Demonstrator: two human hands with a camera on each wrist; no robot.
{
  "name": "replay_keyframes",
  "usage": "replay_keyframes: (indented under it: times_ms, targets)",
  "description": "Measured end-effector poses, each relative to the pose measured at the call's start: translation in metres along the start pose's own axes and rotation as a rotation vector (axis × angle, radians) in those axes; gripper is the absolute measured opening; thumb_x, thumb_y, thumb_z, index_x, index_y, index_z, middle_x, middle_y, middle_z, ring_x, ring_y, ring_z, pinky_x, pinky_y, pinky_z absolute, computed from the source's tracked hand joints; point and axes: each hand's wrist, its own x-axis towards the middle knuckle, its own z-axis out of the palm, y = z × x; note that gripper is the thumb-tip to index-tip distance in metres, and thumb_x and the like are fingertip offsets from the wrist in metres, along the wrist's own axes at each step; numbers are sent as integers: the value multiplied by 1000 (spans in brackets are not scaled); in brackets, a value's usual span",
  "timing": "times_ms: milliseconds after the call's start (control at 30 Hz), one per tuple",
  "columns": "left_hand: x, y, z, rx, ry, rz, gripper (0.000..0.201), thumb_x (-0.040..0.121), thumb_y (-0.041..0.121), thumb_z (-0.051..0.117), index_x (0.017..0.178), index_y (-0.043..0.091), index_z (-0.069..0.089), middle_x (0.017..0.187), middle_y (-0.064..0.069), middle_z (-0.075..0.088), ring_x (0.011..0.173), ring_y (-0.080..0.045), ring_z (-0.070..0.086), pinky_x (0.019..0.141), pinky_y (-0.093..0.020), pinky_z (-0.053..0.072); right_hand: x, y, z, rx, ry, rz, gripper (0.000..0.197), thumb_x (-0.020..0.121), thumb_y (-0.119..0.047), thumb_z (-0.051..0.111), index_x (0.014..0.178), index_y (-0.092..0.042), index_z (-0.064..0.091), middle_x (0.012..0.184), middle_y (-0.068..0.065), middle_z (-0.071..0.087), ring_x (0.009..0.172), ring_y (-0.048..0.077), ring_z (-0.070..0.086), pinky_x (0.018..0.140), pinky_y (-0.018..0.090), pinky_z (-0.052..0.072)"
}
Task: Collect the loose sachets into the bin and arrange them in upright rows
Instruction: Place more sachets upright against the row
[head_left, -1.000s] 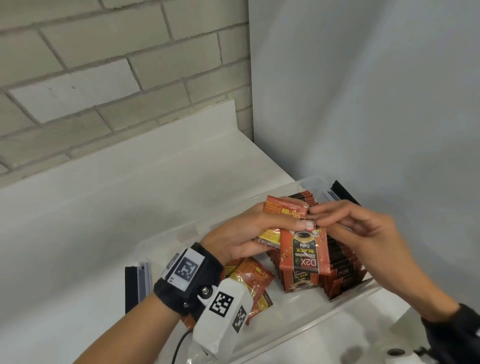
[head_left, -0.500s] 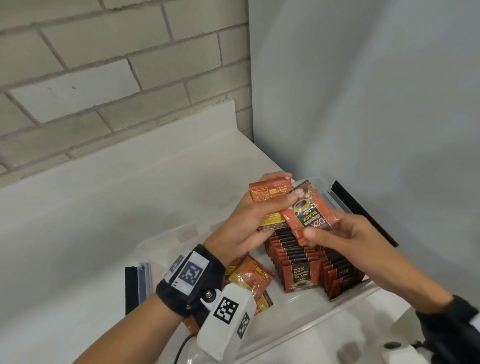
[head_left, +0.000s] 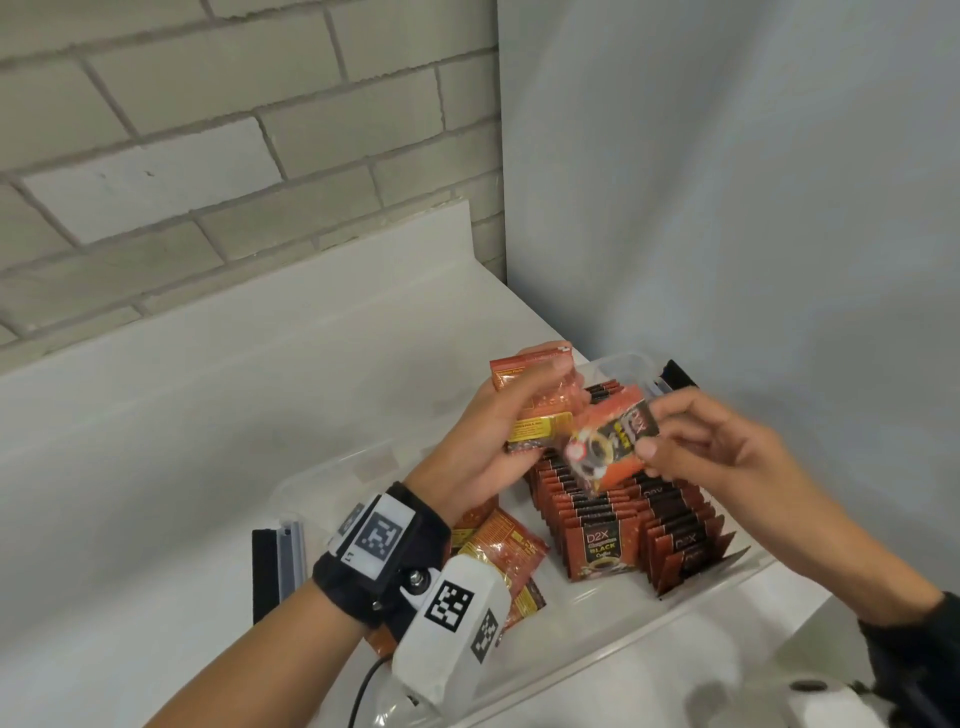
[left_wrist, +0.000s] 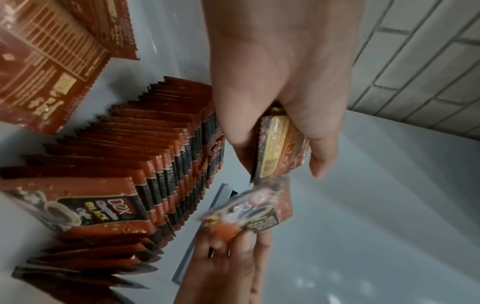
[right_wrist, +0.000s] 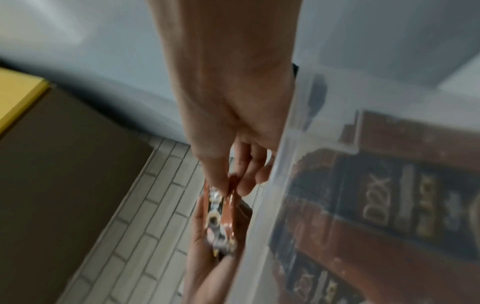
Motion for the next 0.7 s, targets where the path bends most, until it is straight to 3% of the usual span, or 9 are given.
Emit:
replay_keyframes:
  times_ms: [67, 100, 200, 367, 500, 600, 700]
  targets:
    - [1, 1, -1, -25, 32, 5, 19, 79, 21, 66, 94, 10, 61, 83, -6, 65, 74, -17, 65, 74, -27, 56, -5, -3, 2, -219, -136, -40, 11, 80, -19, 69, 87, -28, 67, 81, 4, 73, 71, 12, 63, 68, 16, 48]
    - [1, 1, -1, -33, 37, 7, 20, 80, 20, 66, 95, 9, 61, 84, -7, 64, 74, -17, 65, 73, -27, 56, -7, -4, 3, -342, -196, -57, 13, 81, -20, 69, 86, -31, 66, 80, -2, 73, 66, 5, 60, 65, 13, 43]
    - [0, 1, -1, -34, 57, -4, 20, 80, 20, 64, 95, 8, 62, 81, -7, 65, 72, -17, 66, 72, -26, 56, -12, -4, 6, -596, -342, -33, 8, 82, -24, 71, 81, -32, 67, 76, -16, 71, 67, 1, 59, 60, 8, 37]
    - [-1, 1, 1, -39, 61, -9, 21, 79, 20, 64, 95, 8, 62, 81, -7, 67, 74, -17, 66, 74, -28, 55, -10, 1, 6, -883, -508, -35, 15, 82, -27, 73, 74, -33, 61, 75, -14, 61, 82, 3, 57, 68, 12, 42]
    - [-1, 1, 0, -42, 66, -8, 19, 81, 20, 64, 96, 9, 63, 84, -7, 66, 77, -18, 65, 75, -27, 56, -4, 17, 1, -1095, -536, -217, 21, 78, -31, 75, 71, -29, 56, 78, -17, 58, 83, 0, 46, 71, 18, 42]
    - [-2, 2, 1, -40, 68, -11, 21, 80, 21, 64, 97, 9, 62, 84, -7, 66, 77, -18, 65, 74, -26, 56, -1, 17, 4, -1197, -514, -351, 27, 75, -30, 74, 66, -27, 48, 72, -17, 53, 73, 3, 42, 63, 10, 32]
    - [-3, 2, 2, -50, 73, -13, 23, 79, 19, 63, 99, 8, 60, 85, -8, 65, 80, -20, 64, 75, -27, 55, -2, 12, 8, -1242, -513, -380, 27, 75, -29, 71, 66, -27, 45, 71, -18, 48, 70, 3, 36, 60, 7, 25]
